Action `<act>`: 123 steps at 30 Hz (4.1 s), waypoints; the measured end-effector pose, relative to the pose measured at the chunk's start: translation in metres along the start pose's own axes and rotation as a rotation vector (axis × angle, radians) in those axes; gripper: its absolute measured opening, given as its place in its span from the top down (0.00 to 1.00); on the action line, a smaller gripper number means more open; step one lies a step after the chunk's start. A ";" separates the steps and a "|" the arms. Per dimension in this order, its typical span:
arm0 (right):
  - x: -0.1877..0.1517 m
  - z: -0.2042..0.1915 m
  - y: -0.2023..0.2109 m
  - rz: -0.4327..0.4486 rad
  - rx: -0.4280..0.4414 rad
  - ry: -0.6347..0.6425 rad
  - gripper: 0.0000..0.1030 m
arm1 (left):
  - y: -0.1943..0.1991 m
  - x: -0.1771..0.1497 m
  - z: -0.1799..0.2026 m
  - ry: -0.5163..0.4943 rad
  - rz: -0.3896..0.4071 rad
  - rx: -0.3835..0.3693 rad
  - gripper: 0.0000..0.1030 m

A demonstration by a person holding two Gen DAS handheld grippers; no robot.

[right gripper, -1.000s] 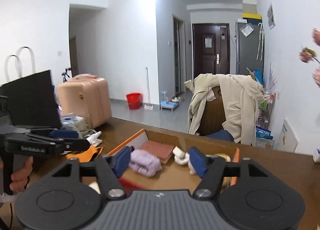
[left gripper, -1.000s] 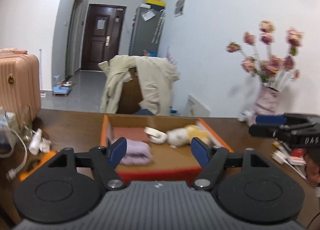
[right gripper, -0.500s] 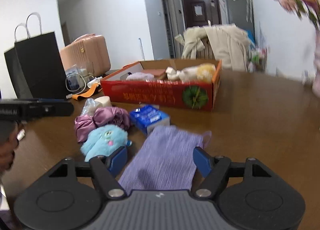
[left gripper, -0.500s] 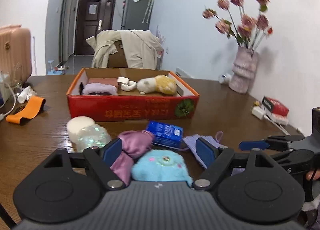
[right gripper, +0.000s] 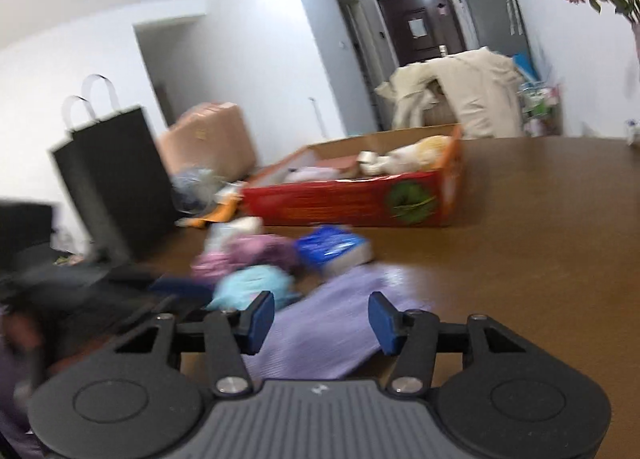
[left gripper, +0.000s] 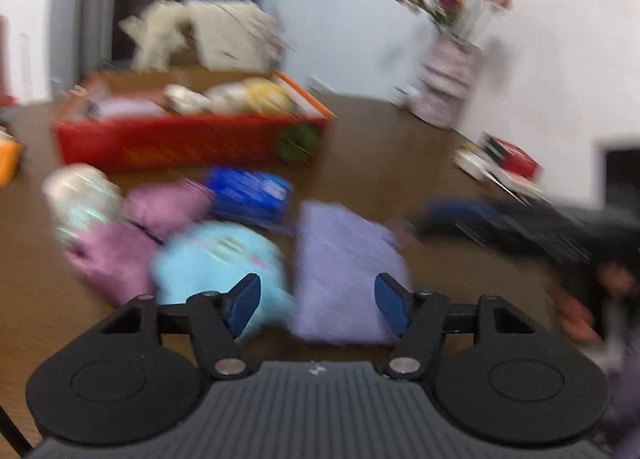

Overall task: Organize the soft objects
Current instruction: 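Move both tools back over the purple knit pouch, then grasp the purple knit pouch with both tools and lift it, then carry the pouch into the red box and open both tools, then move both tools back over the remaining soft items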

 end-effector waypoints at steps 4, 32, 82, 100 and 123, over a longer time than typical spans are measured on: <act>0.010 0.024 -0.046 -0.065 0.006 0.033 0.49 | -0.022 -0.020 0.020 -0.057 -0.052 0.008 0.36; -0.016 0.032 0.008 0.023 -0.293 -0.045 0.32 | -0.046 -0.008 0.008 0.129 0.007 0.042 0.35; 0.118 0.044 -0.209 -0.075 -0.352 0.261 0.71 | -0.161 0.144 -0.090 0.082 0.052 0.009 0.54; 0.105 -0.051 -0.044 0.192 -0.221 0.299 0.38 | 0.041 0.101 -0.064 -0.108 0.318 0.250 0.24; -0.020 -0.131 -0.035 0.056 -0.161 0.226 0.30 | 0.082 0.011 -0.112 0.071 0.248 0.278 0.18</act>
Point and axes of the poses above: each gripper's, at about its wrist camera, not at the fingertips, and y roughly against the way its jaws point, z to its right, x to its top, the point moved 1 cm from there along -y, roughly the way its jaws point, and after that the axes turned 15 degrees about z, right-handed, at the moved point
